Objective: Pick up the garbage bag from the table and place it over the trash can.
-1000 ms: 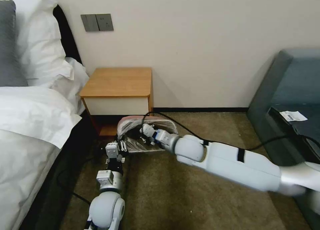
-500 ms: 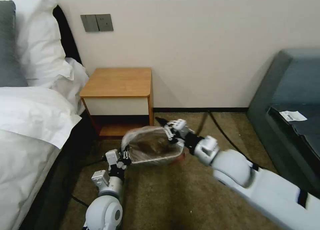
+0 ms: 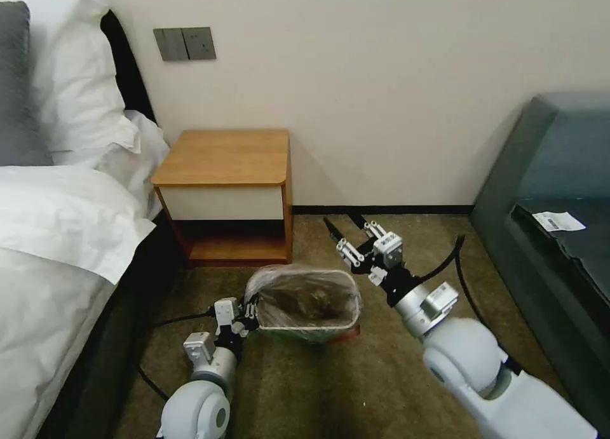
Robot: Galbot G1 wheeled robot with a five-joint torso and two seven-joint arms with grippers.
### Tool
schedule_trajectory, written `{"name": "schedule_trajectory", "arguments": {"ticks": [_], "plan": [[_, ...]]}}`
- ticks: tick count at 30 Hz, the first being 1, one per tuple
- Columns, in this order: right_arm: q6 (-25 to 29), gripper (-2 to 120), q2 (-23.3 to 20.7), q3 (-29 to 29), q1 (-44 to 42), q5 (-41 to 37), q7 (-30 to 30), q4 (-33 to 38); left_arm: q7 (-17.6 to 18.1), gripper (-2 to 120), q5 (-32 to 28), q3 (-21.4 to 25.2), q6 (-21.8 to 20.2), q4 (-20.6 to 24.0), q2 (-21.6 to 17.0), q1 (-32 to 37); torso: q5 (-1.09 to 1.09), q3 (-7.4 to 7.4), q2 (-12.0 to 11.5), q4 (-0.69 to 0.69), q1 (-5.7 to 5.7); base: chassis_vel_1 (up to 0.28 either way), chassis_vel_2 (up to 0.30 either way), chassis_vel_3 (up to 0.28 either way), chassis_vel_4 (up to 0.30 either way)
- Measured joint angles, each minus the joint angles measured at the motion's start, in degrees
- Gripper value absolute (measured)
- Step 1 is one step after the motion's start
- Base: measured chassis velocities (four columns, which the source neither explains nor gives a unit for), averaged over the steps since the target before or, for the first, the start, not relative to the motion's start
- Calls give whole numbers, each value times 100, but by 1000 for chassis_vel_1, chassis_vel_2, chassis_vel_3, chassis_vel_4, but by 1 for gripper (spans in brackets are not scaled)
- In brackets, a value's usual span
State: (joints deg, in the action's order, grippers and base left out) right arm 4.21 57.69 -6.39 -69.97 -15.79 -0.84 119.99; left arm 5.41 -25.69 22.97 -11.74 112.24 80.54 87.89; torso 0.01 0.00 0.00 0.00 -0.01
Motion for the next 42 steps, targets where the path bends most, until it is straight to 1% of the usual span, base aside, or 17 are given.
{"name": "schedule_trajectory", "arguments": {"ticks": [2,3,5,8,11,13,15,17,18,21,22,26,27,30,31,35,42], "plan": [[18,67,51,9,-12,22,6,-26,-1,12,1,-3,12,-23,12,-3,0,0,0,0,0,0,0,0,0],[27,75,82,19,-18,35,8,-41,-3,12,0,-3,17,-39,20,-8,-1,0,0,0,0,0,0,0,0],[36,78,112,34,-22,48,9,-60,-6,12,-11,-5,21,-58,23,-15,-1,0,0,0,0,0,0,0,0],[88,93,129,98,5,119,52,-133,-43,12,-53,-12,20,-178,2,-68,0,0,0,0,0,0,0,0,0],[146,99,153,108,0,161,66,-183,-69,12,1,-14,3,-235,9,-73,0,0,0,0,0,0,0,0,0],[165,100,169,108,-25,178,71,-199,-81,15,28,-14,-6,-235,19,-70,0,0,0,0,0,0,0,0,0],[223,100,194,108,-70,222,94,-259,-105,27,107,-16,-12,-228,24,-81,0,0,0,0,0,0,0,0,0],[255,100,208,108,-72,238,107,-298,-114,34,124,-12,-24,-201,19,-102,0,0,0,0,0,0,0,0,0],[255,100,208,108,-72,238,107,-298,-114,34,124,-12,-24,-201,19,-102,0,0,0,0,0,0,0,0,0],[262,100,228,109,-58,240,120,-319,-114,49,126,-5,-38,-161,7,-99,-1,0,0,0,1,0,0,0,0],[262,100,228,109,-58,240,120,-319,-114,49,126,-5,-38,-161,7,-99,-1,0,0,0,1,0,0,0,0],[259,100,225,131,9,226,136,-341,-114,68,134,-3,-40,-81,18,-36,-1,0,0,0,0,0,0,0,0],[259,100,225,131,9,226,136,-341,-114,68,134,-3,-40,-81,18,-36,-1,0,0,0,0,0,0,0,0],[250,100,221,150,39,222,137,-359,-107,81,140,8,-44,-1,13,30,0,0,0,0,0,0,0,0,0],[250,100,221,150,39,222,137,-359,-107,81,140,8,-44,-1,13,30,0,0,0,0,0,0,0,0,0],[241,100,242,165,43,221,143,-366,-103,97,137,64,-44,17,-24,55,-1,0,0,0,0,0,0,0,0],[233,100,246,161,-8,231,160,-344,-101,100,120,99,-22,3,-19,-22,-1,0,0,0,0,0,0,0,0]]}}
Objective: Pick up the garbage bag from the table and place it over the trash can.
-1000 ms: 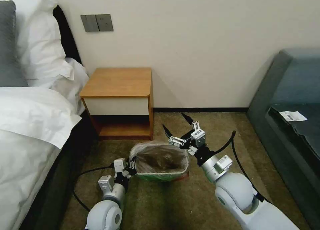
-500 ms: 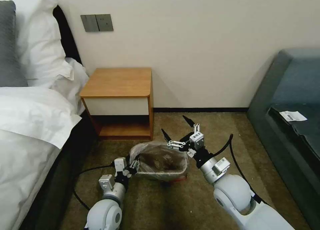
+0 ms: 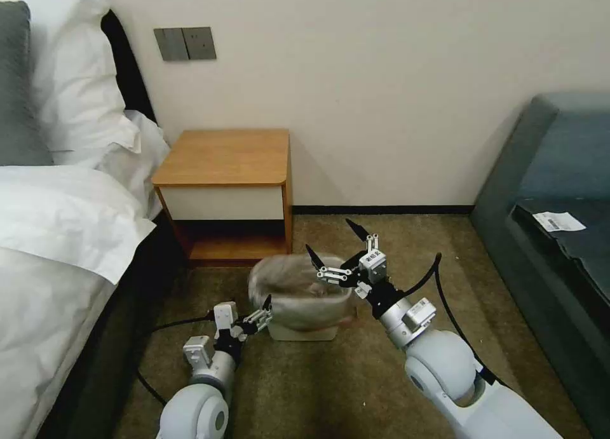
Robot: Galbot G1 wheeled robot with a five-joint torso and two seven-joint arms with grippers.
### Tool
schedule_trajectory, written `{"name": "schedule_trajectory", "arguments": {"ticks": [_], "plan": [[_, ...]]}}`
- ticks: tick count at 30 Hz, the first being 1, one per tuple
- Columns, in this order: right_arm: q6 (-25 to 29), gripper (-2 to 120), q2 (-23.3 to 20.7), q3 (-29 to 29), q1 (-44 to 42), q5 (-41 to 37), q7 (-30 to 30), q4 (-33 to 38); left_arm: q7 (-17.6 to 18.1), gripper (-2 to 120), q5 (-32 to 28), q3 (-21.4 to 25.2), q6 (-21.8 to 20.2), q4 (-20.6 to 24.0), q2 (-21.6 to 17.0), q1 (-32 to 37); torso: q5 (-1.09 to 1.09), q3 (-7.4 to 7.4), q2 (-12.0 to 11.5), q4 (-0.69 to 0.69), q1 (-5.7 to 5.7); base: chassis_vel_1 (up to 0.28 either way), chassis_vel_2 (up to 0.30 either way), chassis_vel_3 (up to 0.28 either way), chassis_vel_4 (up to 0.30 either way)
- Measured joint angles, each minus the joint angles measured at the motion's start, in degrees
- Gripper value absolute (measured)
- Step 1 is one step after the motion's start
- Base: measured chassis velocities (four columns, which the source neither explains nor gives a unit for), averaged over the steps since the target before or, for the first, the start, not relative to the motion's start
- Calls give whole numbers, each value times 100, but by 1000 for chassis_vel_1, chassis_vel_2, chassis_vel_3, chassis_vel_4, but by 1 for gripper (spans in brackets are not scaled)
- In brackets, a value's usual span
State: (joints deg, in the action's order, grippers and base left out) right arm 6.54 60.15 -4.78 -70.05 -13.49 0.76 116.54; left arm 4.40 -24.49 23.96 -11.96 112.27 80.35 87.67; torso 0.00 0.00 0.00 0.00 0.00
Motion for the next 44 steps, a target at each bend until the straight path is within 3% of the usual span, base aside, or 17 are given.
{"name": "schedule_trajectory", "arguments": {"ticks": [3,6,11,13,16,20,25,44], "plan": [[1,100,21,-24,-42,15,-8,-1,-15,100,13,23,95,41,29,7,1,0,0,0,0,0,0,0,0],[-29,100,182,-53,-116,146,-306,-57,-171,100,44,95,450,55,63,-11,1,0,0,0,0,0,0,0,0],[-332,100,823,-59,-351,272,-1765,-231,-611,100,205,251,1406,-134,51,-280,1,0,0,1,0,0,0,0,0],[-284,100,977,-91,-442,400,-1949,-334,-729,100,224,270,1617,-248,35,-378,0,0,0,0,0,0,0,0,0],[218,100,1513,-277,-703,901,-2164,-838,-1141,100,234,299,2337,-740,-5,-674,1,-1,0,-1,0,0,0,0,0],[706,100,1911,-492,-811,1043,-2006,-1304,-1240,100,219,302,2661,-1033,25,-789,1,-1,0,0,0,0,0,0,0],[1071,100,2087,-682,-820,1229,-1642,-1642,-1251,100,251,291,2834,-1147,93,-799,1,-1,0,0,0,0,0,0,0],[1080,100,2045,-743,-781,1211,-1537,-1643,-1263,100,321,308,2821,-1109,53,-772,0,0,0,0,0,0,0,0,0]]}}
